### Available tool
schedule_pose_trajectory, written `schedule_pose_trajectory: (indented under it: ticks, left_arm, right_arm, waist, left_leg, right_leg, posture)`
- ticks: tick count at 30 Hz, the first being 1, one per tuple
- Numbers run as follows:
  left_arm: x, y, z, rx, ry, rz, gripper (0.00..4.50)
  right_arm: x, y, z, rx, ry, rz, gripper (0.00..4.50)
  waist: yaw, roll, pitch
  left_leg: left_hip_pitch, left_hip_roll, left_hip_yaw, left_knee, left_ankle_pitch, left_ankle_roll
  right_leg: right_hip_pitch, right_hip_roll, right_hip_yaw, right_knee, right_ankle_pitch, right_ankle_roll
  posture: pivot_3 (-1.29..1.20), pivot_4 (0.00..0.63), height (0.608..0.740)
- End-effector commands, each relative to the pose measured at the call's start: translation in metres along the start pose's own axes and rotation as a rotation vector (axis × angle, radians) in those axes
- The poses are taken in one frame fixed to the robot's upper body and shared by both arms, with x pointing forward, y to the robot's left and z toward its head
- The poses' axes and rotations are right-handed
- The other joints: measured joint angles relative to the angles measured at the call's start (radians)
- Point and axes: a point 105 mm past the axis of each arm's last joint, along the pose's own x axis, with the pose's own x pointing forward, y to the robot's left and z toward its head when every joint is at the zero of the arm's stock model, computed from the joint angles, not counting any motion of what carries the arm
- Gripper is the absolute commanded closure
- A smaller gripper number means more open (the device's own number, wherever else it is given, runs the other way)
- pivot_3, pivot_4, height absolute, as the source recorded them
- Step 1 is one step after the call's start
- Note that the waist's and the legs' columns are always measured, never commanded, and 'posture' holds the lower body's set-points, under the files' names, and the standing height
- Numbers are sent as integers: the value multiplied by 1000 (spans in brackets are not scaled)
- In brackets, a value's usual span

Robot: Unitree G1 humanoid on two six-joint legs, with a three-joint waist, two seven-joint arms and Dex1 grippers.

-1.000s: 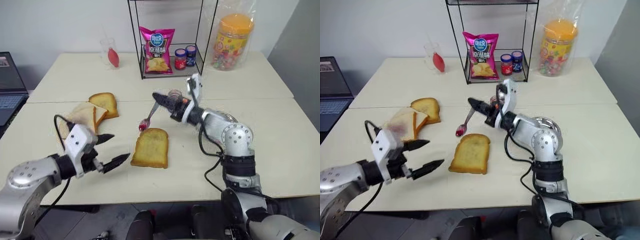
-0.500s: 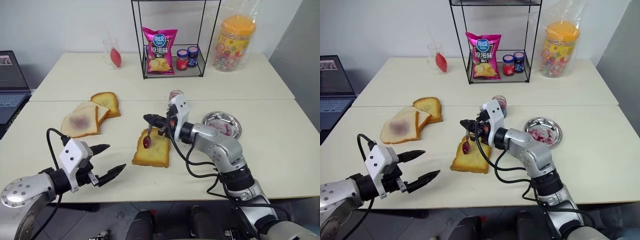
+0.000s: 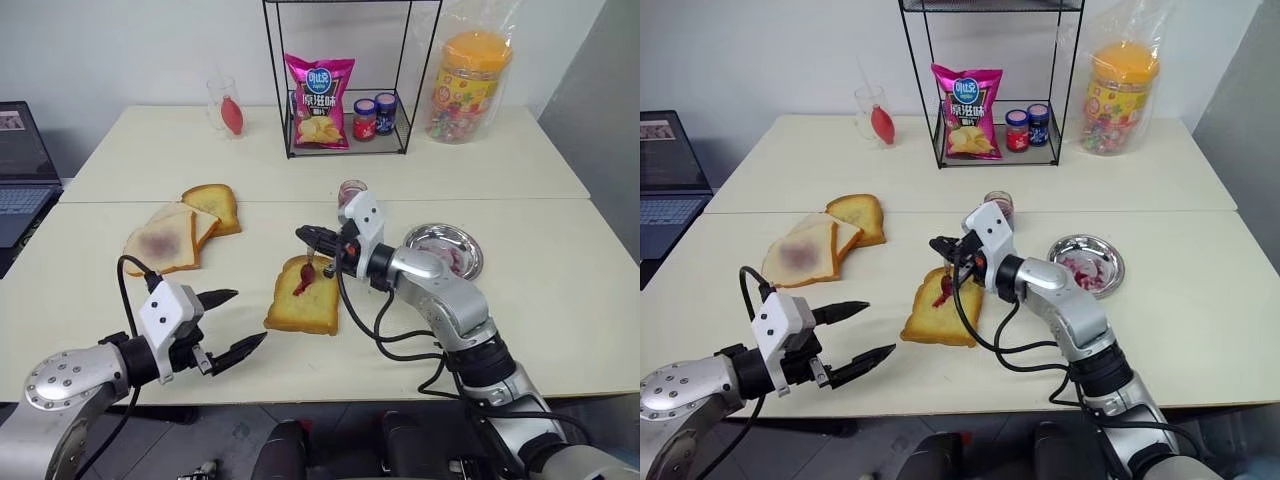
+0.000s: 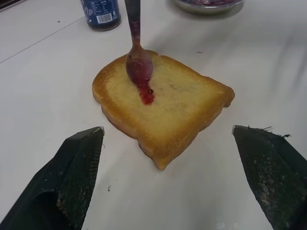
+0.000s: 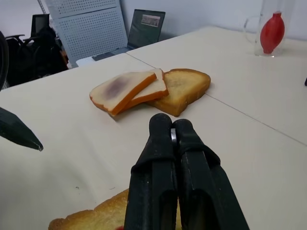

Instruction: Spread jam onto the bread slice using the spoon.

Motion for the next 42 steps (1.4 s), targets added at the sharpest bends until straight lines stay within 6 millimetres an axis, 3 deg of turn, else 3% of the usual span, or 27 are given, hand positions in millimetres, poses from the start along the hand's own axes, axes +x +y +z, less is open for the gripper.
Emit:
schedule_pose_trajectory:
  ticks: [1,10,14,20,28,42]
  left_arm:
    - [1,1,5,32,-17,1,0]
    - [3,0,6,34,-25,-2,0]
    - [2,2,6,29,-29,3,0]
    - [1,6,7,25,-31,17,0]
    - [-1,9,8,19,-27,14,0]
    - [5,10,8,40,-28,-22,0]
  right_arm:
    - [-3,11,22,-97,-79,35,4478]
    - [-9,12,40,-137,-116,45,4478]
    - [-12,6,44,36,-134,14,4478]
    - [-14,-21,27,493,-108,-98,4478]
    - [-13,-25,-13,843,-55,-181,4478]
    - [1,-27,-39,1085,-57,-240,4478]
  waist:
    - [0,0,0]
    - [0,0,0]
    - [0,0,0]
    - [0,0,0]
    - [-1,0,0]
    - [-5,0,0]
  left_leg:
    - [0,0,0,0,0,0]
    - [0,1,0,0,0,0]
    - [0,1,0,0,0,0]
    - [0,2,0,0,0,0]
    - [0,3,0,-1,0,0]
    - [1,15,0,-1,0,0]
  right_leg:
    - [0,0,0,0,0,0]
    - [0,1,0,0,0,0]
    - [0,1,0,0,0,0]
    - [0,1,0,0,0,0]
    - [0,3,0,0,0,-1]
    - [-2,16,-1,-1,2,-9]
  posture:
    - [0,150,740]
    - [0,150,740]
    - [0,150,740]
    - [0,150,740]
    - [0,150,740]
    - [0,150,740]
